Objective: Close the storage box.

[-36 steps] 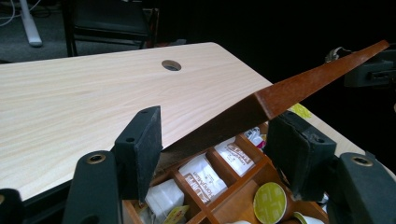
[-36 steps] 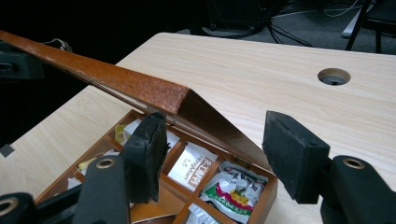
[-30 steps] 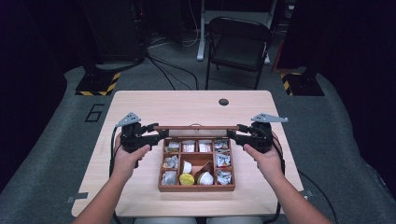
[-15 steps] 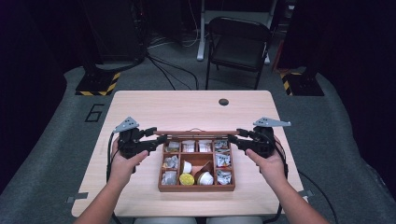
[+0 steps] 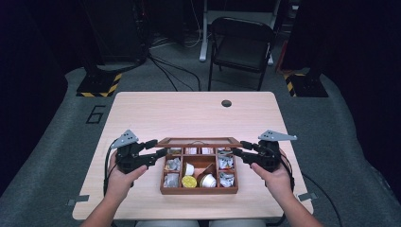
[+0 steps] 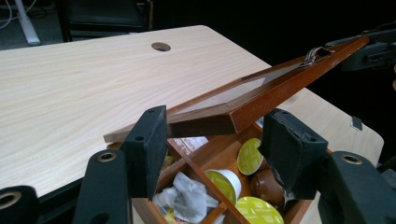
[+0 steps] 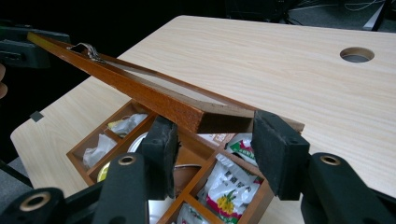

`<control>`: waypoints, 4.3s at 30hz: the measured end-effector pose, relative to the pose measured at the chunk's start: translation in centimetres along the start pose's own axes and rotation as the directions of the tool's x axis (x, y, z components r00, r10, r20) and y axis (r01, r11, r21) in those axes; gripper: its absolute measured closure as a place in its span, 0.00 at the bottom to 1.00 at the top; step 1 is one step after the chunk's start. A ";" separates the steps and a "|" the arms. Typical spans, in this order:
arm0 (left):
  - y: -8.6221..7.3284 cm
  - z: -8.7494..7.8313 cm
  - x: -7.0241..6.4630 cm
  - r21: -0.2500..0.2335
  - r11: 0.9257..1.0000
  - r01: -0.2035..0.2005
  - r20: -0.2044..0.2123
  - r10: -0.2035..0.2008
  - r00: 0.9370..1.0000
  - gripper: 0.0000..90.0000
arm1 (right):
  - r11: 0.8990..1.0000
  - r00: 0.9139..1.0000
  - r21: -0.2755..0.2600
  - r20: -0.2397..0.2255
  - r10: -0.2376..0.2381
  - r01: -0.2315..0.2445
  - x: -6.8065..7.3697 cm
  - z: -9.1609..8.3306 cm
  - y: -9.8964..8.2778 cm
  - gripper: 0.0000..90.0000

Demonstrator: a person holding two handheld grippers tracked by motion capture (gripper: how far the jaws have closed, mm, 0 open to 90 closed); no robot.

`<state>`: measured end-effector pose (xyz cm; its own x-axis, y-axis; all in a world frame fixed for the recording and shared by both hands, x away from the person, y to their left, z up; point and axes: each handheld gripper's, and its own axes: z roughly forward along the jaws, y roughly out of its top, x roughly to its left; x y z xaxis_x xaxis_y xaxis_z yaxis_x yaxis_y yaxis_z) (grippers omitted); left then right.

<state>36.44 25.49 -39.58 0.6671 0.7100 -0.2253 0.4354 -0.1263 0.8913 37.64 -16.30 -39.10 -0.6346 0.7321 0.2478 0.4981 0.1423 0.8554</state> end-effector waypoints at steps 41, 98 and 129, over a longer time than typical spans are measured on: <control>-7.0 -0.7 -2.3 0.072 0.997 0.005 -0.032 -0.002 0.999 0.52 | 0.999 1.000 0.043 -0.010 0.002 -0.002 1.7 -1.4 -7.2 0.60; -10.6 0.8 -2.2 0.288 0.957 0.027 -0.034 -0.018 0.999 0.49 | 0.975 0.999 0.218 0.004 -0.035 0.033 1.6 0.3 -10.3 0.56; -9.1 -0.2 1.5 0.150 0.983 0.106 -0.125 -0.087 0.988 0.47 | 0.990 0.994 0.139 0.111 0.023 -0.038 -2.0 -0.9 -9.7 0.50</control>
<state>33.31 27.83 -47.95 0.5456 0.7995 -0.2513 0.5897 -0.1531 0.7930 33.59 -19.78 -47.46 -0.5536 0.8045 0.2152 0.5994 0.2055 0.7737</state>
